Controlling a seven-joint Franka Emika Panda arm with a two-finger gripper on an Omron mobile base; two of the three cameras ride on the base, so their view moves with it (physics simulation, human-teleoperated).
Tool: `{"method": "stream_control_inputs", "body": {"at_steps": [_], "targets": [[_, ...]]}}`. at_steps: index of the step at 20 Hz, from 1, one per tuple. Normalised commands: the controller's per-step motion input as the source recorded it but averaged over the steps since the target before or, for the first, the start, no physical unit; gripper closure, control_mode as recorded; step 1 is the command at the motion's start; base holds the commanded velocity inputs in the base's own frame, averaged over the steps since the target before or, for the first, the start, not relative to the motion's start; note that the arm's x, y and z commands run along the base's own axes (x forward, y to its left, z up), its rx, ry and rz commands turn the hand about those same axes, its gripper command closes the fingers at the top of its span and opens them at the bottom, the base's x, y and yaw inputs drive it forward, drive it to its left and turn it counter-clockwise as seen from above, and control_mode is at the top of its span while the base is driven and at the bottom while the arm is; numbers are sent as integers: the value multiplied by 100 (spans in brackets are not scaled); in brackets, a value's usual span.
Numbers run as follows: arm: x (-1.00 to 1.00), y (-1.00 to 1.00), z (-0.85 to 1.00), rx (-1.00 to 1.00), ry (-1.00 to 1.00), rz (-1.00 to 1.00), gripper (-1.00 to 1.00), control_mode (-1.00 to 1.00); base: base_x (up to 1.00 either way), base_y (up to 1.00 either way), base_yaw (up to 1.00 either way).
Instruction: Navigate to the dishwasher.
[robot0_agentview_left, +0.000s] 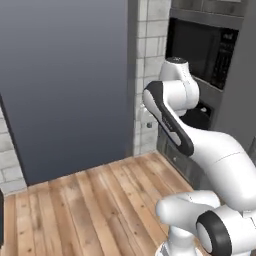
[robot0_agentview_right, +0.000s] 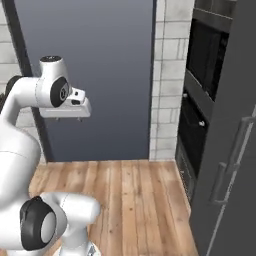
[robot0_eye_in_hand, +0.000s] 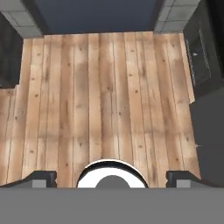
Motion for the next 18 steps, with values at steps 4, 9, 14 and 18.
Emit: {"method": "stream_control_inputs", "body": {"at_steps": [4,9,14,18], "targets": [[0,0,0,0,0,0,-100,100,14,11,-87],[0,0,0,0,0,0,-100,100,-13,28,-75],[0,0,0,0,0,0,-100,100,-71,44,-69],[0,0,0,0,0,0,-100,100,-75,36,-73]]}}
